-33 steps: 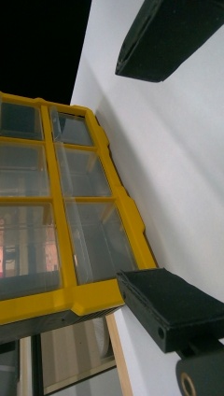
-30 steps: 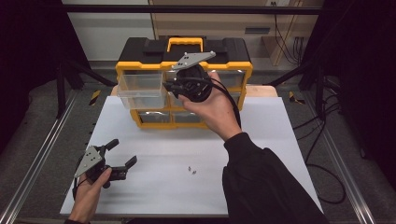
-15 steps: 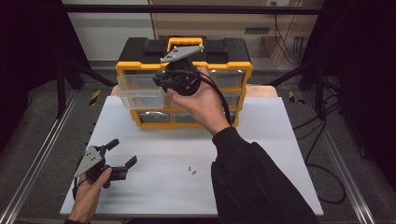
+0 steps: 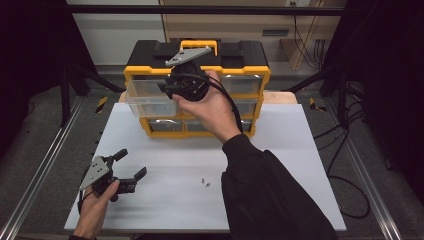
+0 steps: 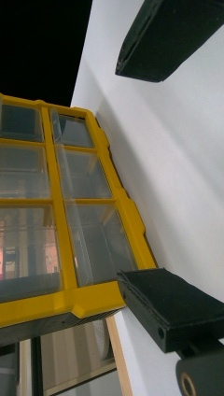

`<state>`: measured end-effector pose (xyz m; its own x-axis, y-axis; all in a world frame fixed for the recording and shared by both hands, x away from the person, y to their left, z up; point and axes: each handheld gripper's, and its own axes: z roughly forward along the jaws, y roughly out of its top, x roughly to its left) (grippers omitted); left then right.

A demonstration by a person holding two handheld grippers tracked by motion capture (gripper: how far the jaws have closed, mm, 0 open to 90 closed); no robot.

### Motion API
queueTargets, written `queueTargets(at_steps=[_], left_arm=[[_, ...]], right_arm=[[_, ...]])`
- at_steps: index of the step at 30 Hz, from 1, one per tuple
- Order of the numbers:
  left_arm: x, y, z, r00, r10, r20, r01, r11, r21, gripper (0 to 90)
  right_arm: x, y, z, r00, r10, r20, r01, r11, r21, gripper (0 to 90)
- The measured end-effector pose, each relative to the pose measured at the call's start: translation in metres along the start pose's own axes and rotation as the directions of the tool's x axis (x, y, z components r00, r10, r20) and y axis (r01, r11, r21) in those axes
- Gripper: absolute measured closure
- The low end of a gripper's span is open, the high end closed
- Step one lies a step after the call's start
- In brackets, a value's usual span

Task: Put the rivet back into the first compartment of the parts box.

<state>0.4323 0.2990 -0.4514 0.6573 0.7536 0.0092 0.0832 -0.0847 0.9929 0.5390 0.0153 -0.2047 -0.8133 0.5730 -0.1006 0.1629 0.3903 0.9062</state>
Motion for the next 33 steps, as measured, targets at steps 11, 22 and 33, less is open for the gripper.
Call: queueTargets(at_steps=[11,22,33], left_arm=[[0.0,0.0,0.0,1.0,0.0,0.0,0.0,1.0,0.001,2.9],[0.0,0.0,0.0,1.0,0.001,-0.003,-0.001,1.0,0.0,2.9],[0.0,0.001,-0.001,1.0,0.009,-0.003,-0.009,1.0,0.0,2.9]], right_arm=[[0.004,-0.015,-0.029,0.9994,-0.024,0.025,0.024,1.0,0.001,44.7],[0.006,-0.061,-0.045,0.993,-0.073,0.093,0.065,0.994,0.082,23.4],[0.012,-0.111,-0.042,0.9897,-0.095,0.107,0.076,0.983,0.168,16.7]])
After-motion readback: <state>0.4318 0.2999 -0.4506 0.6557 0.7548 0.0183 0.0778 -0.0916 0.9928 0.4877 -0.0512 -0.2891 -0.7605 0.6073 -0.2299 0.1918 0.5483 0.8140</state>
